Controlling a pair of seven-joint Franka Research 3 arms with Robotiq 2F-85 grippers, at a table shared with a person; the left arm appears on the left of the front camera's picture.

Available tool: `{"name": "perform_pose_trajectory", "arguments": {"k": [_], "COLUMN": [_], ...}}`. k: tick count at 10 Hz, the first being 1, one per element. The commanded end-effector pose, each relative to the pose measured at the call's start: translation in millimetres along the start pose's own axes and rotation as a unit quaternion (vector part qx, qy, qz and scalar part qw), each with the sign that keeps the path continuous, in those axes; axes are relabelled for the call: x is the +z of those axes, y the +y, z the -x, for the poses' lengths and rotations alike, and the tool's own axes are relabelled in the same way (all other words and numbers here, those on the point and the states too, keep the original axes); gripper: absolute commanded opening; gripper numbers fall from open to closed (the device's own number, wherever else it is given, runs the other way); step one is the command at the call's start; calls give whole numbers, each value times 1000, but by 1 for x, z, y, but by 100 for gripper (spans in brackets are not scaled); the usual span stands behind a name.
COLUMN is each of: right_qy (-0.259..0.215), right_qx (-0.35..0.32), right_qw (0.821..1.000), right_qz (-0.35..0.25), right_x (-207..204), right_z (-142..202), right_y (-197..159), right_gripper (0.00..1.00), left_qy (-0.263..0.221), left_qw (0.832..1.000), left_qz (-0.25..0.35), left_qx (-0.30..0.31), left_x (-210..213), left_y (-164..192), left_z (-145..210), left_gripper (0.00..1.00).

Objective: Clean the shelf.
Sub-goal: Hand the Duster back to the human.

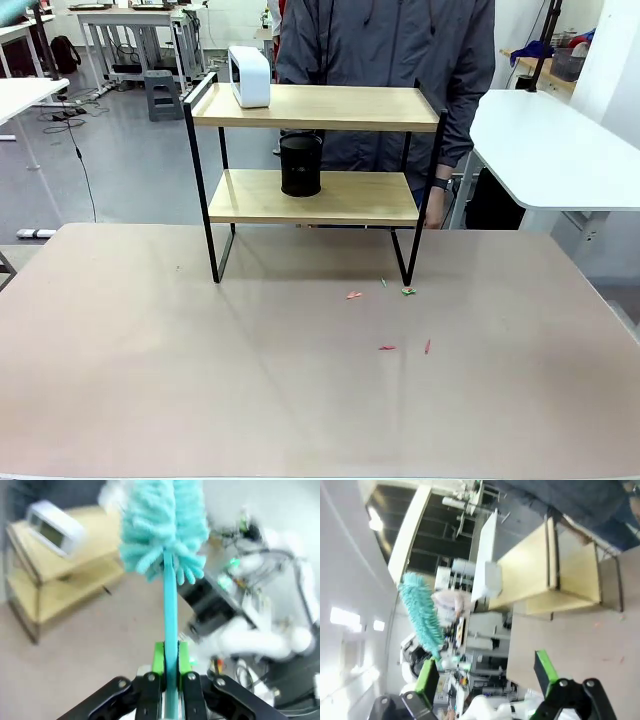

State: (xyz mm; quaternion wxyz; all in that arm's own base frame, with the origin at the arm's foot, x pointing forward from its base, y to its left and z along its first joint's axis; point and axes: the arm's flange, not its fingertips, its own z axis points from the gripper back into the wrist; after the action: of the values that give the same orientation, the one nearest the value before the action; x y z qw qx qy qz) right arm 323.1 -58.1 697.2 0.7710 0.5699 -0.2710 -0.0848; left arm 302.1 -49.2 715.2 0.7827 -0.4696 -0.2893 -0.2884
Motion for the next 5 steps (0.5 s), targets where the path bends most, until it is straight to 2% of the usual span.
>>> {"name": "perform_pose_trajectory", "arguments": {"k": [1,2,3,4,5], "right_qy": [74,0,0,0,0], "right_qx": [20,0,0,0,0], "right_qw": [997,1000,1000,1000,1000], "right_qz": [-5,0,0,0,0], "right_x": [21,0,0,0,0], "right_z": [39,0,0,0,0], "right_y": [-9,0,0,0,0], "right_gripper": [100,100,100,100,100], "left_qy": [208,277,372,148,148], "left_qw": [972,946,921,984,984], "left_qz": [106,157,119,99,99], "left_qx": [-44,-52,-18,1,1], "left_x": [-57,-89,-116,-89,-89], "left_y": [23,28,38,16,16], "left_z": [-36,-39,-28,-7,-7], "left_gripper": [12,12,12,12,12]}}
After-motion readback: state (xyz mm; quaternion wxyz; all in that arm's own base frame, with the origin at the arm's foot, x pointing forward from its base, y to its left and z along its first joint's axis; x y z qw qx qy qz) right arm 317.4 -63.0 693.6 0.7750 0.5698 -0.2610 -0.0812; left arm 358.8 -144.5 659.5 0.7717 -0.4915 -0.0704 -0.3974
